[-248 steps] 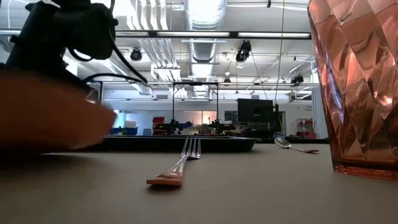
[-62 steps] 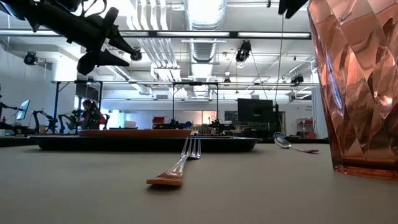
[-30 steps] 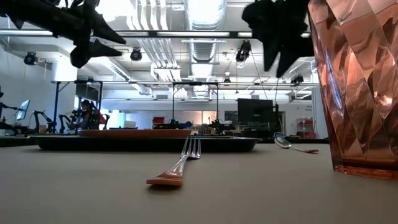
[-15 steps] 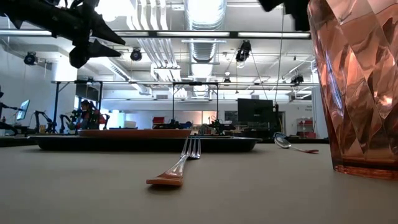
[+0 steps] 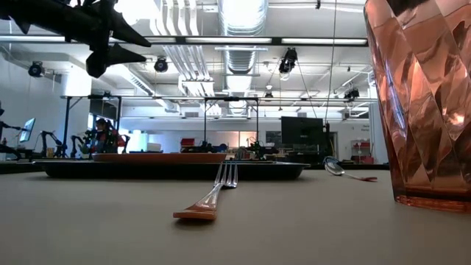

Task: Pick and place plate/cup/fork/spoon on tray
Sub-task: Put the orange glass to the top right of the orange plate on the black tray

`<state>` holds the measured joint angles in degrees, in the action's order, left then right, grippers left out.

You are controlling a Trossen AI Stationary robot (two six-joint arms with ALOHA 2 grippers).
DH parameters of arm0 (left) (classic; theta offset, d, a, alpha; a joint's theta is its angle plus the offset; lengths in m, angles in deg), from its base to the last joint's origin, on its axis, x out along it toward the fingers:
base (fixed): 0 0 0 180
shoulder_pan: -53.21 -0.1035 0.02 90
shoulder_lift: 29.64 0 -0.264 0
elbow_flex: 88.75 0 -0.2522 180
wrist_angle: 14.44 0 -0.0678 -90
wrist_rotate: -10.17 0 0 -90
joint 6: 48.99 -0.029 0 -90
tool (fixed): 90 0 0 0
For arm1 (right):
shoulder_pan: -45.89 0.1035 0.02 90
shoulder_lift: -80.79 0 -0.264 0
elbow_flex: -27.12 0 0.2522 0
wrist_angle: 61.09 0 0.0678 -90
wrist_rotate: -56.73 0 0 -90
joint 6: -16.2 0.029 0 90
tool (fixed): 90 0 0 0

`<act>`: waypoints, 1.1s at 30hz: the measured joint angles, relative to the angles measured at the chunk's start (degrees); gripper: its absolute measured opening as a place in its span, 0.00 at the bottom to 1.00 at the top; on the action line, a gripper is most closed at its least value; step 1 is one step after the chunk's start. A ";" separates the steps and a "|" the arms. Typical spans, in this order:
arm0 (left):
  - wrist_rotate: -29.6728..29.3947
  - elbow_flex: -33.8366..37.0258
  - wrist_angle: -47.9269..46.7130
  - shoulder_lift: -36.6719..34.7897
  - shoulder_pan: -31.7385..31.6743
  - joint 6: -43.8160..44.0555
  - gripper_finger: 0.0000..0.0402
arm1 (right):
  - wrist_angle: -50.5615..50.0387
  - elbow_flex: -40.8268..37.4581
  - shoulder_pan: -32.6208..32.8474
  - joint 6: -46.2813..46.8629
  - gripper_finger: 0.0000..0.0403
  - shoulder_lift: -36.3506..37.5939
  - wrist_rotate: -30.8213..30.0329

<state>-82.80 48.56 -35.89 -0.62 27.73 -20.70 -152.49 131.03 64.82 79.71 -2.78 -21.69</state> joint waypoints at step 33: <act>0.00 0.18 1.22 0.20 -0.02 1.31 0.43 | 7.65 0.37 1.32 -15.41 0.02 -14.43 -3.24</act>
<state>-82.80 48.74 -34.68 -0.43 27.71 -19.39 -144.84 131.40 66.14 64.31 -17.21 -24.93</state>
